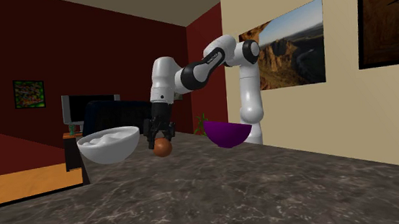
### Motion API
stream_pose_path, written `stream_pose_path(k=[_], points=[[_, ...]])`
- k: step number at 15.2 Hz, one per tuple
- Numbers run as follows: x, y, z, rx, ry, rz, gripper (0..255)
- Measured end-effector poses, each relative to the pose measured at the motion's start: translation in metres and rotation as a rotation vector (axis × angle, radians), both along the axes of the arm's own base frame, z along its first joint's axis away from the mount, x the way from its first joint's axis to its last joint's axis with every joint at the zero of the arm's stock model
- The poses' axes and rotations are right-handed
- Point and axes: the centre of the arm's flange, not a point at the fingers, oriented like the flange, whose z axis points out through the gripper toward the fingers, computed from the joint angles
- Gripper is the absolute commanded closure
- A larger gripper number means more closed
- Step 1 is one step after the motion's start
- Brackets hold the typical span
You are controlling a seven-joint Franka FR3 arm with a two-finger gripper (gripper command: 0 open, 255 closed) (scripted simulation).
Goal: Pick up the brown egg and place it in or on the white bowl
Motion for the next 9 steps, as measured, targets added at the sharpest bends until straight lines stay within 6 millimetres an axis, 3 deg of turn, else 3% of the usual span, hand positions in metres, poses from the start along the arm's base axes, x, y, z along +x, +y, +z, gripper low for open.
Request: stream_pose_path(k=[9], points=[[-0.001,0.001,0.042,0.0,0.0,0.0,255]])
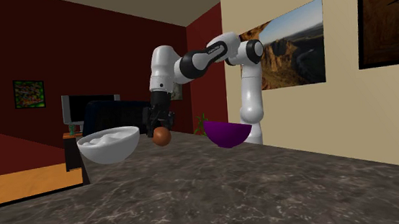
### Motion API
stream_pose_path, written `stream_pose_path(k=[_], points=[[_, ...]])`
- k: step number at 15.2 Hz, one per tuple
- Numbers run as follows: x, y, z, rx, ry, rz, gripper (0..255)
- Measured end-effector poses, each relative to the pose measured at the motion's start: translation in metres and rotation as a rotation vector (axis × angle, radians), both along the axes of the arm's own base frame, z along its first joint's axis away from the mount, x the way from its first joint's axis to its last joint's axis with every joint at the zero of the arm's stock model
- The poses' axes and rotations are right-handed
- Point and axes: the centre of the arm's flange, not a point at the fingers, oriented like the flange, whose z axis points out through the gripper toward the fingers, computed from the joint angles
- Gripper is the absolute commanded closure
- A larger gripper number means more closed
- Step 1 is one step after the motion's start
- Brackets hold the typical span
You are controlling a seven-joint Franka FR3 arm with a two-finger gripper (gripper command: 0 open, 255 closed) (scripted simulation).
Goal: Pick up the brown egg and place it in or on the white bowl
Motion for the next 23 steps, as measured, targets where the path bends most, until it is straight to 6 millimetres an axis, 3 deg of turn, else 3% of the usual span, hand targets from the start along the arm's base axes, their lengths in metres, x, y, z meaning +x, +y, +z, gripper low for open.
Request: stream_pose_path(k=[23], points=[[0.002,-0.002,0.122,0.0,0.0,0.0,255]])
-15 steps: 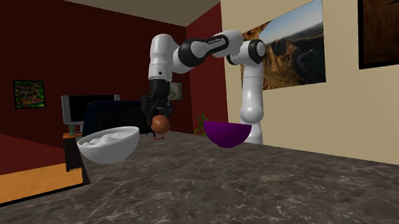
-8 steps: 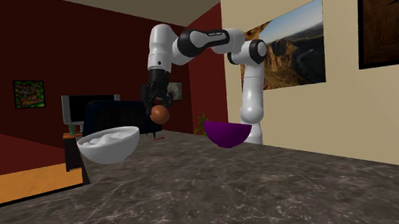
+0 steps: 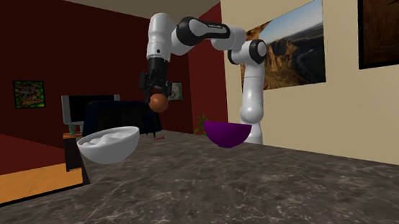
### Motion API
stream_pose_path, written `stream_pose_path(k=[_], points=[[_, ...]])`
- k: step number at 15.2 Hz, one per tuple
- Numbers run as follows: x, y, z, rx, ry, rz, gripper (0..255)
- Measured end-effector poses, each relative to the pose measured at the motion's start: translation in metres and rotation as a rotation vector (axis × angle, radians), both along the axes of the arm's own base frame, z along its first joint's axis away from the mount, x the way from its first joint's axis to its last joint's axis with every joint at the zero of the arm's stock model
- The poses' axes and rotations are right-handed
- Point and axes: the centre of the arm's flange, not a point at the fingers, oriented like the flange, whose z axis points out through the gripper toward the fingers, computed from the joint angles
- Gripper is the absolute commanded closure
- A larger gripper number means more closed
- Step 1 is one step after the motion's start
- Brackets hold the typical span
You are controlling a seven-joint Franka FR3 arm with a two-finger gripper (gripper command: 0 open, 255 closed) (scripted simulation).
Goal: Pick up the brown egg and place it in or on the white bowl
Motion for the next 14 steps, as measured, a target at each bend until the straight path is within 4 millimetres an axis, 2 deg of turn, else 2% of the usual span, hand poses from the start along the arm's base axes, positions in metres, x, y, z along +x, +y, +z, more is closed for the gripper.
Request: stream_pose_path(k=[2,5,14], points=[[0.005,0.002,0.006,0.0,0.0,0.0,255],[0.036,0.001,0.007,0.001,0.001,0.001,255],[0.157,-0.007,0.015,0.002,0.0,0.002,255]])
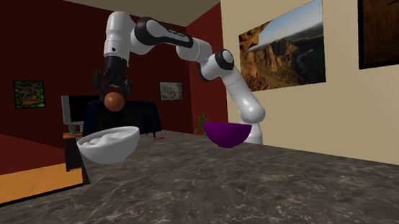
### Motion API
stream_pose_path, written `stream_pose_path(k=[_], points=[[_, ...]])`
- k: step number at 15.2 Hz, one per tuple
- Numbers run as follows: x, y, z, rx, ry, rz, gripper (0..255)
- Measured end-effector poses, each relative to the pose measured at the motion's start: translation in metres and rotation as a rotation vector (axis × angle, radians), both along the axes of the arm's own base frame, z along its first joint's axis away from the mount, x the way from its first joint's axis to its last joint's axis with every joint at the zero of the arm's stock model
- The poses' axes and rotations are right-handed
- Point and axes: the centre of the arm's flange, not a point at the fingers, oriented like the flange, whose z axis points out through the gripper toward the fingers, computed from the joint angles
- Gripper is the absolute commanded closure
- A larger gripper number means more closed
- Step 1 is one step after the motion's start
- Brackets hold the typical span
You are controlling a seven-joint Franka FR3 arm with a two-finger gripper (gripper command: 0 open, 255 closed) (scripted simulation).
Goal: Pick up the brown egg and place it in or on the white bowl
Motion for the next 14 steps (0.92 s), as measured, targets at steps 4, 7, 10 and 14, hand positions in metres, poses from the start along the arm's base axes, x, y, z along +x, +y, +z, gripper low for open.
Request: stream_pose_path(k=[4,7,10,14], points=[[0.013,-0.001,-0.018,-0.002,0.001,-0.002,255],[0.014,-0.002,-0.033,-0.002,0.0,-0.002,255],[0.012,-0.002,-0.05,-0.003,0.0,-0.002,255],[0.014,-0.001,-0.07,-0.001,-0.002,-0.002,255]])
